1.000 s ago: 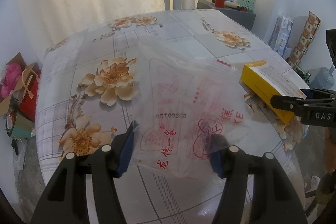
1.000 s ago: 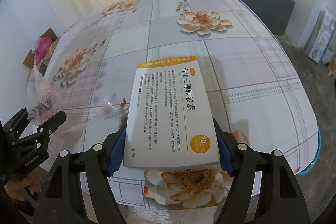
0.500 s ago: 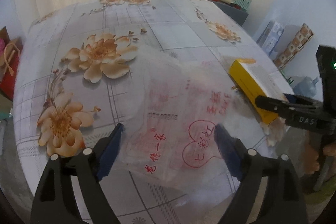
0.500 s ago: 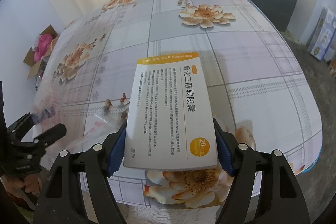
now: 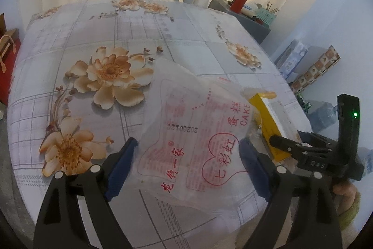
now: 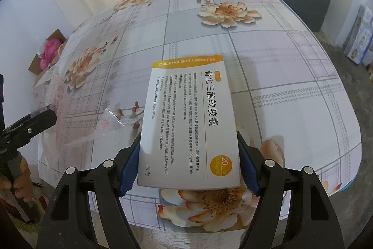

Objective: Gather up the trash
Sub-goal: 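Lift the plastic bag with the left gripper while the right gripper holds the box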

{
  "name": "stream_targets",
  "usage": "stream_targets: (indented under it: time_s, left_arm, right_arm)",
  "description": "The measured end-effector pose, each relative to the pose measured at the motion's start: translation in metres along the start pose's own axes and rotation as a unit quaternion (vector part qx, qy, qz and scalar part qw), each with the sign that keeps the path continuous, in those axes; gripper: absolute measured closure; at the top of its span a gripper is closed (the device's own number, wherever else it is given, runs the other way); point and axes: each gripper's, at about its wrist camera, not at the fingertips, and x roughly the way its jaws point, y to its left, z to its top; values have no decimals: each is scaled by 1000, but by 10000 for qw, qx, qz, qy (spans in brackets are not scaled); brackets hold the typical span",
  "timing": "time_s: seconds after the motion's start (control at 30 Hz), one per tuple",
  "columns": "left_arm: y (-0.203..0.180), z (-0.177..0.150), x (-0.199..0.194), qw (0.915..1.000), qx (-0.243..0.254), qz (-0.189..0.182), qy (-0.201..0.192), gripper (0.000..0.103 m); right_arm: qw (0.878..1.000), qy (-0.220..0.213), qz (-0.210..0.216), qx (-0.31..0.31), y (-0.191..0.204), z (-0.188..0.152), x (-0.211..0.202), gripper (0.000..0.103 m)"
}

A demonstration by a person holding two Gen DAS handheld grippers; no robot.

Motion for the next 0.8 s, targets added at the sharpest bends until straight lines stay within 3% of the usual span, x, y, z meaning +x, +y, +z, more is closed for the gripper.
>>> stream_targets:
  time_s: [0.17,0.27,0.43,0.8]
  left_arm:
    - [0,-5,12,9992,81,371,98,17]
    - [-2,-10,19,9983,178,539,117,26]
    - [-3,-13,22,9977,212,643,77,42]
    - [-9,-15,16,9975,313,631,-100,52]
  right_arm:
    - [10000,-5,5,10,0,-1,0,34]
    - [10000,-11,0,8,0,-1,0,34]
    - [10000,-27,-22,3,1,-1,0,34]
    - [10000,-58,-11,75,3,-1,-3,34]
